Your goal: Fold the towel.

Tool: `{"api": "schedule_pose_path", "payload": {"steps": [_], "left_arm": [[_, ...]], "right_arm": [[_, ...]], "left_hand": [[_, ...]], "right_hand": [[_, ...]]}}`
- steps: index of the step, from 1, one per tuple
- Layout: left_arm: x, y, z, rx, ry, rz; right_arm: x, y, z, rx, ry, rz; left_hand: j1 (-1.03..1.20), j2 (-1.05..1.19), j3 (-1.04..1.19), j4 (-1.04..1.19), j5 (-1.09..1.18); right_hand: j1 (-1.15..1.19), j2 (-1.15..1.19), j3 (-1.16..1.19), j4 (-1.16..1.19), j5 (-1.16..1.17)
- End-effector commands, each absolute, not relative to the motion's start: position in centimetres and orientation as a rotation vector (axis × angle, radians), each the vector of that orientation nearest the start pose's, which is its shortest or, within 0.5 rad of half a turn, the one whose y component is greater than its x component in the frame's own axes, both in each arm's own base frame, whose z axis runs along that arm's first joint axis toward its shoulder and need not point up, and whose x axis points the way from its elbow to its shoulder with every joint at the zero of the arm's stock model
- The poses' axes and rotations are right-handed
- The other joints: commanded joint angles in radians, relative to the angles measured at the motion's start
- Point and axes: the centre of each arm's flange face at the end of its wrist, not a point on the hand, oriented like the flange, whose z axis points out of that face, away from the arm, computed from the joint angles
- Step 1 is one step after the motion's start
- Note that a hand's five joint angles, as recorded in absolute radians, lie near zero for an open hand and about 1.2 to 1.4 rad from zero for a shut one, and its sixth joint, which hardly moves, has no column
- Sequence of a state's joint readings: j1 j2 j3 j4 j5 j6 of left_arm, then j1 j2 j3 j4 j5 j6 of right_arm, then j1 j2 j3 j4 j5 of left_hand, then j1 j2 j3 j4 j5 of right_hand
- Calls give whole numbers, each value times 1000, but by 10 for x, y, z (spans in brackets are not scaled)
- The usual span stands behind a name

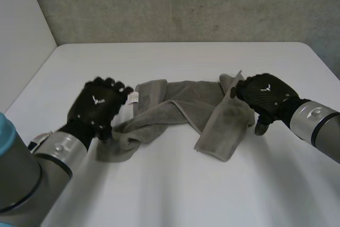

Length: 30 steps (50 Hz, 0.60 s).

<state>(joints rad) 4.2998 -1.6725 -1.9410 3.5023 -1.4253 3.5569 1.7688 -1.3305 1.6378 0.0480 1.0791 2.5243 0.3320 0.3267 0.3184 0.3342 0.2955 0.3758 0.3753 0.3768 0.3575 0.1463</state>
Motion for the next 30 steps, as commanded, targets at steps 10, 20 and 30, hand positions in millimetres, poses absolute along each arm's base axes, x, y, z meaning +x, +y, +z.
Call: {"api": "schedule_pose_path", "payload": {"steps": [10, 20, 30], "left_arm": [[-246, -279, 186, 724, 2452, -2078], [-235, -283, 153, 684, 2761, -1614], [-235, -275, 147, 672, 2815, -1538]], "right_arm": [[301, -229, 172, -1863, 1669, -1651], [309, -242, 134, -2129, 1714, -1544], [308, -246, 133, -2157, 1695, -1554]], "left_hand": [[128, 133, 141, 126, -10], [128, 133, 142, 126, -10], [189, 195, 203, 187, 51]], "right_hand": [[15, 15, 14, 33, 69], [26, 27, 25, 45, 81], [252, 252, 250, 270, 306]]}}
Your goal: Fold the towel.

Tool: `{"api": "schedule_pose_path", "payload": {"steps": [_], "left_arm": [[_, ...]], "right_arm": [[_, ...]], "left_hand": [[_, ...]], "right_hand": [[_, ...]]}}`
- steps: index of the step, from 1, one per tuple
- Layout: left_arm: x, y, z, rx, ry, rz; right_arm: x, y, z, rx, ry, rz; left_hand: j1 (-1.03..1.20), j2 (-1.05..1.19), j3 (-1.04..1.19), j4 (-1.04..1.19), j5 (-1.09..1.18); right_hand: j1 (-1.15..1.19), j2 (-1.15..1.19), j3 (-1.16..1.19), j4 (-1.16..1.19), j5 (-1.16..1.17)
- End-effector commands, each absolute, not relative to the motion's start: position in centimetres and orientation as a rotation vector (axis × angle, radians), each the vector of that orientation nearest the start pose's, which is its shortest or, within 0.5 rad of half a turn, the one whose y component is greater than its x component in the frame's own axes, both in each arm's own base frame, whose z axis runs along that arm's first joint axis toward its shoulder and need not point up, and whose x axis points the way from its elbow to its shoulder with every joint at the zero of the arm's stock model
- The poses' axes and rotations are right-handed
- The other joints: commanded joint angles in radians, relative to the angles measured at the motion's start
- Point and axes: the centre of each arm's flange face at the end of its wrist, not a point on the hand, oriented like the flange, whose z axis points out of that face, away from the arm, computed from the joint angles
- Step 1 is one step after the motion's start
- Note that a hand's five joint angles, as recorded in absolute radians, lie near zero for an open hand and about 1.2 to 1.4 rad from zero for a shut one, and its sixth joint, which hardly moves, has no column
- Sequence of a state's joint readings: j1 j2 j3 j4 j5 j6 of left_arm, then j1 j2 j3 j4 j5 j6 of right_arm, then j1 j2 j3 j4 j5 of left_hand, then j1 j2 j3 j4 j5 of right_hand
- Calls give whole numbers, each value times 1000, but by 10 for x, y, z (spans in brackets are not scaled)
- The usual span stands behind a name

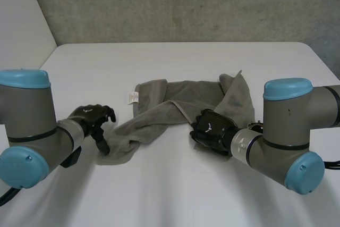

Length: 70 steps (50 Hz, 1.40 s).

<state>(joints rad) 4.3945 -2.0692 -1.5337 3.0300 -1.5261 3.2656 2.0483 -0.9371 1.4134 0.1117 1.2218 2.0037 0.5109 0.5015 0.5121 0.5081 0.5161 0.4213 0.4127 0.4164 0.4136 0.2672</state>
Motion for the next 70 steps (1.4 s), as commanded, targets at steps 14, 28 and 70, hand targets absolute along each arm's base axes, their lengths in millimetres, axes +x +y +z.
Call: {"api": "schedule_pose_path", "payload": {"steps": [14, 28, 70], "left_arm": [[-248, -262, 128, 746, 2854, -1460], [-249, -259, 137, 748, 2841, -1495], [-251, -229, 341, 820, 2149, -2333]], "right_arm": [[296, -254, 149, -1998, 1816, -1596], [208, -298, 179, -1248, 2287, -1708], [151, -276, 379, -969, 2245, -2154]], "left_hand": [[351, 361, 350, 354, 172], [442, 452, 441, 445, 263], [885, 895, 884, 888, 706]], "right_hand": [[975, 984, 980, 983, 955], [975, 984, 980, 983, 955], [975, 984, 980, 983, 955]]}}
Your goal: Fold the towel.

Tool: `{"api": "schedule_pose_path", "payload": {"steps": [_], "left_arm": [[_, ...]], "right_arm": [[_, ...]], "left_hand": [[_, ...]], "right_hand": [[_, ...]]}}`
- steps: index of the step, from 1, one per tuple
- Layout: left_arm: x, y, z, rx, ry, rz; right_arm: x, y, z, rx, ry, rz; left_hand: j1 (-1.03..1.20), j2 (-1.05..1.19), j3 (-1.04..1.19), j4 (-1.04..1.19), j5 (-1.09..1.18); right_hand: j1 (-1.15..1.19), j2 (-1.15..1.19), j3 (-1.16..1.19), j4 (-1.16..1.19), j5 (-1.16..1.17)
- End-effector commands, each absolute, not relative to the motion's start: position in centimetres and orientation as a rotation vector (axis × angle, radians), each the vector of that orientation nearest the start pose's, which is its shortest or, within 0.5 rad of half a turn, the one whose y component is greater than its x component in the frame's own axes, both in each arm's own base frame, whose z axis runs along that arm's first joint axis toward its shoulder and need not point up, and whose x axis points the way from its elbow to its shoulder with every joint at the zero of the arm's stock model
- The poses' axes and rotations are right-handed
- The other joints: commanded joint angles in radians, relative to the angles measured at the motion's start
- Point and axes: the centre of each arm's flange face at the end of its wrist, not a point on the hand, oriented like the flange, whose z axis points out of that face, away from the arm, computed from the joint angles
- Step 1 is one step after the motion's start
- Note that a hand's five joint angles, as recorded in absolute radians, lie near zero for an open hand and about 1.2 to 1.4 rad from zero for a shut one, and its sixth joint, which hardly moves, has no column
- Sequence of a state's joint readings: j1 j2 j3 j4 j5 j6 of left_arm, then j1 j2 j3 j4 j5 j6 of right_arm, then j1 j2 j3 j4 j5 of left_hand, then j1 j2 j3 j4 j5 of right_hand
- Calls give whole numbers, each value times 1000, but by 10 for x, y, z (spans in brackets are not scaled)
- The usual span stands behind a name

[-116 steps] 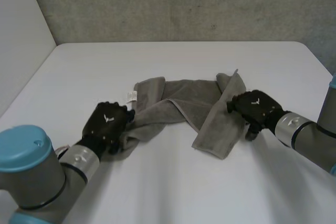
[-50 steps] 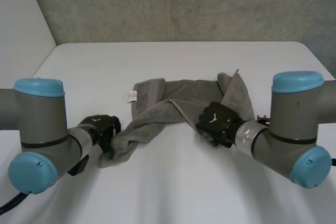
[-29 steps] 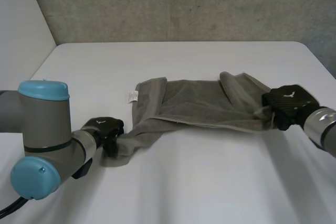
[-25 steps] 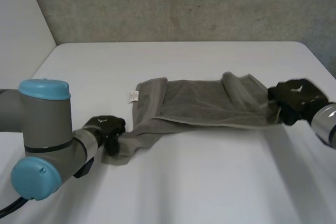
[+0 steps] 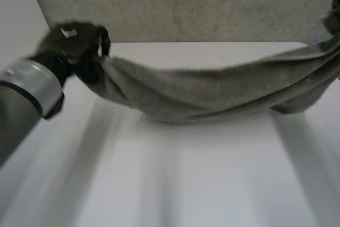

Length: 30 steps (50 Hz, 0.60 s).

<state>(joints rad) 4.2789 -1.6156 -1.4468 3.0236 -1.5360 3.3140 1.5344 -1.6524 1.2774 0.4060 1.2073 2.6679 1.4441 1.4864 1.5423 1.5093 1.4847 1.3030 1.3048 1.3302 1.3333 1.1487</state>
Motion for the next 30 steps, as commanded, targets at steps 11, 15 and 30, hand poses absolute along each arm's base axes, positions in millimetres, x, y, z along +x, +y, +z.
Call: {"api": "schedule_pose_path", "payload": {"steps": [11, 15, 30], "left_arm": [[-278, -289, 233, 1092, 2238, -1886], [-290, -327, 241, 1010, 2121, -1941], [-281, -340, 453, 353, 1280, -2768]], "right_arm": [[193, -317, 277, -1266, 2432, -1734], [209, -344, 267, -1261, 2403, -1844], [224, -339, 433, -435, 1194, -2787]], "left_hand": [[-48, -90, -146, -113, -263], [-48, -90, -146, -113, -263], [-48, -90, -146, -113, -263]], "right_hand": [[93, 91, 66, 63, 73], [93, 91, 66, 63, 73], [93, 91, 66, 63, 73]]}}
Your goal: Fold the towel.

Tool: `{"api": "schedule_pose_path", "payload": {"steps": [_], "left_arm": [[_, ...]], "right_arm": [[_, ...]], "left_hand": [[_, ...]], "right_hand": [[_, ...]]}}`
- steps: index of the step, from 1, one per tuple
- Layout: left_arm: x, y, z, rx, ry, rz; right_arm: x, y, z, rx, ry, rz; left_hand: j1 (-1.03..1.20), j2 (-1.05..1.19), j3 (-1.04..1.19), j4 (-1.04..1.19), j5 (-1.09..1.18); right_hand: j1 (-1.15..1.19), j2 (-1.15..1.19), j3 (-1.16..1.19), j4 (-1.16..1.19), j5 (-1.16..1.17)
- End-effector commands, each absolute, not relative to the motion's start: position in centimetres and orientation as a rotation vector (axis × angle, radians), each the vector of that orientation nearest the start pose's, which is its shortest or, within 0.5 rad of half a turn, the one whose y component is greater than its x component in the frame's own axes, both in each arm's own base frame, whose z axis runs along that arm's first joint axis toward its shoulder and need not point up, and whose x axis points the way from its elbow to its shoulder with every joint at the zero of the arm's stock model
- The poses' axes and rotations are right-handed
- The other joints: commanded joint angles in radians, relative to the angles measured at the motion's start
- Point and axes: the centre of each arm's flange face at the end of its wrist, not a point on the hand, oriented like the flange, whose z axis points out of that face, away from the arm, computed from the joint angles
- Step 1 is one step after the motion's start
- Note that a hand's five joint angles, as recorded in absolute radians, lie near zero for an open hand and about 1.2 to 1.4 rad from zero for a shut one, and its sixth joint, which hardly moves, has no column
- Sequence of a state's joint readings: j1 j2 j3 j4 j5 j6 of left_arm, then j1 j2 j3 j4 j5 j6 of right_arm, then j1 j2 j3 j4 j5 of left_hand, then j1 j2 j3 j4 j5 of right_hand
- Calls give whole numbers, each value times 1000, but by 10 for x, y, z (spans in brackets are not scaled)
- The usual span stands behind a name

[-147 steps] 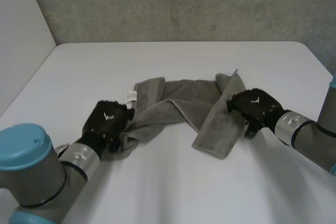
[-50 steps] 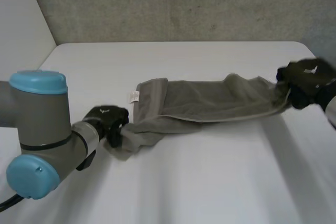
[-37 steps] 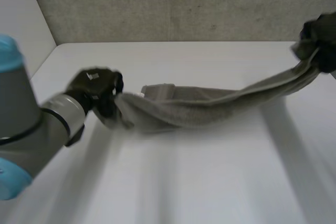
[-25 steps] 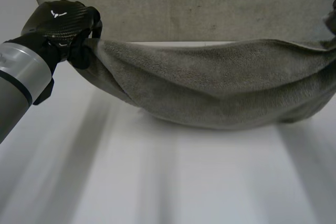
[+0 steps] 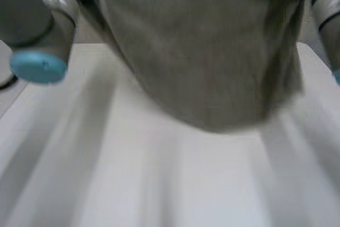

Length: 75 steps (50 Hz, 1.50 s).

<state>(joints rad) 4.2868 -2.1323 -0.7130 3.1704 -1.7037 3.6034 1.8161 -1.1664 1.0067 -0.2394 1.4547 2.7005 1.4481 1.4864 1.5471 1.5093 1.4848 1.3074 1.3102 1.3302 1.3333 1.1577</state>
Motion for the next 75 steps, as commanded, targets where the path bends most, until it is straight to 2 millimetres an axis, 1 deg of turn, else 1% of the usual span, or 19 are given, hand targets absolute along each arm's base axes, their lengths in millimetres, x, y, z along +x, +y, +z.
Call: {"api": "schedule_pose_path", "payload": {"steps": [1, 3, 5, 6, 10, 13, 15, 16, 17, 18, 20, 21, 26, 31, 37, 43, 55, 67, 75], "left_arm": [[-279, -341, 452, 341, 1263, -2773], [-277, -345, 442, 356, 1295, -2747], [-273, -353, 402, 425, 1439, -2643], [-273, -353, 402, 426, 1440, -2642], [-268, -348, 333, 545, 1681, -2457], [-265, -344, 309, 589, 1757, -2389], [-256, -331, 249, 705, 1939, -2219], [-256, -330, 249, 705, 1940, -2219], [-250, -320, 221, 762, 2022, -2141], [-250, -320, 220, 763, 2023, -2140], [-244, -302, 180, 838, 2123, -2031], [-244, -302, 180, 838, 2124, -2030], [-236, -281, 137, 897, 2194, -1920], [-232, -280, 136, 891, 2185, -1912], [-227, -284, 137, 865, 2183, -1910], [-226, -284, 138, 855, 2186, -1916], [-226, -284, 137, 849, 2191, -1916], [-226, -285, 137, 834, 2156, -1959], [-226, -285, 136, 835, 2153, -1960]], "right_arm": [[220, -340, 428, -448, 1241, -2760], [219, -341, 420, -475, 1292, -2727], [220, -341, 408, -527, 1359, -2667], [223, -339, 390, -603, 1431, -2583], [224, -338, 344, -716, 1594, -2388], [220, -339, 324, -727, 1661, -2329], [217, -337, 276, -751, 1798, -2188], [217, -337, 276, -751, 1799, -2187], [216, -334, 252, -764, 1870, -2115], [215, -331, 230, -780, 1937, -2051], [214, -329, 210, -800, 1997, -1993], [212, -327, 191, -812, 2060, -1935], [199, -328, 163, -845, 2185, -1858], [194, -324, 164, -894, 2253, -1799], [190, -318, 167, -903, 2268, -1767], [191, -314, 161, -946, 2241, -1773], [195, -299, 151, -1322, 2078, -1997], [199, -293, 163, -1359, 1949, -2146], [201, -294, 148, -1473, 1945, -2114]], "left_hand": [[-52, -90, -151, -113, -263], [-52, -90, -151, -113, -263], [-52, -90, -151, -113, -263], [-52, -90, -151, -113, -263], [-52, -90, -151, -113, -263], [-52, -90, -151, -113, -263], [-52, -90, -151, -113, -263], [-52, -90, -151, -113, -263], [-52, -90, -151, -113, -263], [-52, -90, -151, -113, -263], [-52, -90, -151, -113, -263], [-52, -90, -151, -113, -263], [-52, -90, -151, -113, -263], [-52, -90, -151, -113, -263], [-52, -90, -151, -113, -263], [-52, -90, -151, -113, -263], [-52, -90, -151, -113, -263], [-52, -90, -151, -113, -263], [-52, -90, -151, -113, -263]], "right_hand": [[89, 86, 66, 63, 64], [89, 86, 66, 63, 64], [89, 86, 66, 63, 64], [89, 86, 66, 63, 64], [89, 86, 66, 63, 64], [89, 86, 66, 63, 64], [89, 86, 66, 63, 64], [89, 86, 66, 63, 64], [89, 86, 66, 63, 64], [89, 86, 66, 63, 64], [89, 86, 66, 63, 64], [89, 86, 66, 63, 64], [-67, -70, -90, -93, -92], [-534, -537, -557, -560, -559], [-711, -714, -734, -737, -736], [-791, -794, -814, -817, -816], [-911, -914, -934, -937, -936], [-1070, -1073, -1093, -1096, -1095], [-1040, -1043, -1063, -1066, -1065]]}}
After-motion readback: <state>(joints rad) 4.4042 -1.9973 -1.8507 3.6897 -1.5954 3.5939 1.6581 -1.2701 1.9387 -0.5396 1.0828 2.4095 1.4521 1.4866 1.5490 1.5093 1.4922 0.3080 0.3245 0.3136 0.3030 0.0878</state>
